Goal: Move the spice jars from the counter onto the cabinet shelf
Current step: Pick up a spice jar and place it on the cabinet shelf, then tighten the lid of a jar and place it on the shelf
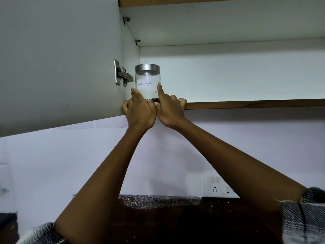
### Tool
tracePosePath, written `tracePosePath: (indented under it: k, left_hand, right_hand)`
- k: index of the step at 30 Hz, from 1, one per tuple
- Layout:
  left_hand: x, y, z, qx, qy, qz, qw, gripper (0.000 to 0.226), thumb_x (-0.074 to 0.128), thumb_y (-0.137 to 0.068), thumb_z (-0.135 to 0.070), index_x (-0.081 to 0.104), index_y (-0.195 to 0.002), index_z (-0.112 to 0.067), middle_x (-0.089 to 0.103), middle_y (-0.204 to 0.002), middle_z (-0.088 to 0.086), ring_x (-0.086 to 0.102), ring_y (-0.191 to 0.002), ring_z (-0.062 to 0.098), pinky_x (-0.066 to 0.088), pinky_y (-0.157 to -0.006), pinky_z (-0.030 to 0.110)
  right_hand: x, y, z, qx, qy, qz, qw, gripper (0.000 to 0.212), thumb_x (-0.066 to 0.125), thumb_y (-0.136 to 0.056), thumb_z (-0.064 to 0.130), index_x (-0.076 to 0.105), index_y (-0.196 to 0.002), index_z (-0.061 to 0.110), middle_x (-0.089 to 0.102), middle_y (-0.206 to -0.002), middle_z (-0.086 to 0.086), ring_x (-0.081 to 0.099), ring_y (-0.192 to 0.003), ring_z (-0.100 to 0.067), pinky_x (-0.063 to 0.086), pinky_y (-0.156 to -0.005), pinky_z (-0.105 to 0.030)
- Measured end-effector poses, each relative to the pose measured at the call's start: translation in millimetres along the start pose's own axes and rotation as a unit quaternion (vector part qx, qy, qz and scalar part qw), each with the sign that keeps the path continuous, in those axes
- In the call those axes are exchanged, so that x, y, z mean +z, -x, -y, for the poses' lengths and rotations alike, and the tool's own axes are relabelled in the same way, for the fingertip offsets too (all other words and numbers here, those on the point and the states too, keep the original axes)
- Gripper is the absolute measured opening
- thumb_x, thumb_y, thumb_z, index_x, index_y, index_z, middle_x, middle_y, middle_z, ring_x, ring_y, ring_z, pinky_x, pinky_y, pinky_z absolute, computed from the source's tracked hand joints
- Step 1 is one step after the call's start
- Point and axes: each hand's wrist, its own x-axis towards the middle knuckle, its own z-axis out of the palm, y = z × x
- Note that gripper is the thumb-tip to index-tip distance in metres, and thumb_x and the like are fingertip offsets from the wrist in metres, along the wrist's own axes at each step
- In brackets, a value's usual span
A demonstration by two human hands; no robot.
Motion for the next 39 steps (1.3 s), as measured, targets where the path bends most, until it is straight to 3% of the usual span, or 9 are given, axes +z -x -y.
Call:
tracePosePath:
  k: [6, 12, 17, 21, 27, 32, 39]
  left_hand:
    - [0.6, -0.6, -0.4, 0.007, -0.006, 0.003, 1.0, 0.068, 0.033, -0.097, -0.031, 0.004, -0.147, 0.006, 0.044, -0.142, 0.016, 0.032, -0.135, 0.028, 0.011, -0.115, 0.039]
    - [-7.1, 29.9, 3.2, 0.032, 0.009, -0.037, 0.999, 0.071, 0.041, -0.096, -0.035, 0.008, -0.15, -0.001, 0.031, -0.151, 0.014, 0.021, -0.142, 0.026, 0.011, -0.117, 0.039]
    - [-10.9, 102.6, 20.4, 0.061, 0.071, -0.093, 0.991, 0.063, 0.048, -0.092, -0.028, 0.025, -0.147, -0.009, 0.049, -0.14, 0.007, 0.045, -0.127, 0.024, 0.026, -0.111, 0.039]
    - [-6.0, 186.7, 48.1, 0.052, 0.123, -0.01, 0.991, 0.054, 0.053, -0.09, -0.023, 0.037, -0.141, -0.013, 0.056, -0.131, 0.004, 0.053, -0.117, 0.021, 0.04, -0.103, 0.043]
    - [-0.8, 318.3, 91.7, -0.002, 0.089, 0.124, 0.988, 0.048, 0.054, -0.09, -0.018, 0.044, -0.135, -0.006, 0.057, -0.129, 0.011, 0.054, -0.117, 0.025, 0.038, -0.101, 0.04]
    - [-8.4, 408.6, 119.2, -0.066, 0.075, 0.225, 0.969, 0.049, 0.058, -0.088, -0.017, 0.045, -0.136, -0.013, 0.058, -0.128, 0.007, 0.055, -0.114, 0.023, 0.041, -0.094, 0.034]
    - [-36.7, 508.7, 146.1, -0.16, 0.081, 0.345, 0.921, 0.053, 0.05, -0.084, -0.019, 0.04, -0.136, -0.021, 0.053, -0.133, 0.004, 0.052, -0.119, 0.021, 0.043, -0.099, 0.038]
  right_hand:
    - [-0.3, 3.2, -3.9, -0.019, 0.01, -0.006, 1.0, 0.058, 0.033, -0.098, 0.026, 0.009, -0.15, 0.016, 0.057, -0.12, -0.001, 0.043, -0.111, -0.023, 0.017, -0.082, -0.033]
    - [-15.3, 12.4, -8.4, -0.037, 0.001, -0.016, 0.999, 0.05, 0.038, -0.097, 0.018, 0.028, -0.146, 0.011, 0.057, -0.127, -0.005, 0.043, -0.121, -0.024, 0.022, -0.1, -0.036]
    - [-28.4, 53.2, -14.7, -0.033, -0.05, -0.045, 0.997, 0.046, 0.045, -0.09, 0.011, 0.044, -0.136, 0.014, 0.05, -0.138, -0.004, 0.036, -0.131, -0.023, 0.02, -0.105, -0.032]
    - [-18.1, 120.6, -18.6, -0.001, -0.105, -0.052, 0.993, 0.037, 0.046, -0.089, 0.011, 0.052, -0.126, 0.014, 0.057, -0.129, -0.001, 0.045, -0.124, -0.02, 0.025, -0.101, -0.031]
    - [16.4, 249.0, -27.6, 0.024, -0.119, 0.069, 0.99, 0.034, 0.047, -0.086, 0.007, 0.057, -0.119, 0.015, 0.06, -0.12, 0.001, 0.047, -0.117, -0.02, 0.025, -0.09, -0.029]
    - [36.0, 343.3, -28.9, 0.041, -0.104, 0.187, 0.976, 0.031, 0.049, -0.085, 0.008, 0.06, -0.112, 0.015, 0.062, -0.116, 0.0, 0.048, -0.112, -0.023, 0.029, -0.09, -0.035]
    - [46.0, 447.4, -5.9, 0.033, -0.096, 0.414, 0.905, 0.042, 0.056, -0.086, 0.026, 0.051, -0.127, 0.018, 0.049, -0.132, -0.004, 0.043, -0.121, -0.025, 0.032, -0.098, -0.041]
